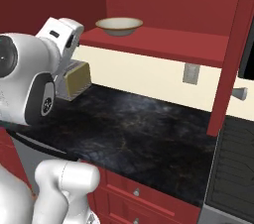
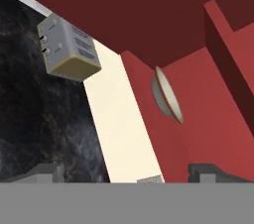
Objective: Move the bowls from the cabinet to the plates on the dining table.
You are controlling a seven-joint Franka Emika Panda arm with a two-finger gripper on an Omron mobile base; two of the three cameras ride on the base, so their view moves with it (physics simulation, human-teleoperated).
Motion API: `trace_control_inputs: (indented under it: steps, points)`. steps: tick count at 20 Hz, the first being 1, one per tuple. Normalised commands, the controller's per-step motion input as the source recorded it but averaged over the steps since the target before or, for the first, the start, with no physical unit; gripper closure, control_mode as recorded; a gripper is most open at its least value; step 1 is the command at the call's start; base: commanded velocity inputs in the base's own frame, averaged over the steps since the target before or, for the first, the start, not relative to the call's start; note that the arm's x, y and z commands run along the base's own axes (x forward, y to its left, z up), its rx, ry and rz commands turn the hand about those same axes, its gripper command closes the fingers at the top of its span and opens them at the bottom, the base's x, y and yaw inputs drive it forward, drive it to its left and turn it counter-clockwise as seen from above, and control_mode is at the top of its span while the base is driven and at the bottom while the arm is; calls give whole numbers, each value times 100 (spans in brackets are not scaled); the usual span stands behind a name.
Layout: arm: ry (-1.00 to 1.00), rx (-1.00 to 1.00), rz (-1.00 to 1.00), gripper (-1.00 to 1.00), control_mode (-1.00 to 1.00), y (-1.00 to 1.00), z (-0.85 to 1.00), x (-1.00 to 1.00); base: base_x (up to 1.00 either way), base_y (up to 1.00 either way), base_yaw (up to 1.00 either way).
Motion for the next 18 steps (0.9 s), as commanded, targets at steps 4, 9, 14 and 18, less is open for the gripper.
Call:
trace_control_inputs:
  steps: [4,9,14,18]
  points:
    - [6,4,8,-100,-100,3,16,44,0,0,0]
    - [9,2,5,-100,-100,2,11,49,0,0,0]
    - [1,2,7,-100,-100,0,2,47,0,0,0]
    - [0,2,6,-100,-100,0,0,42,0,0,0]
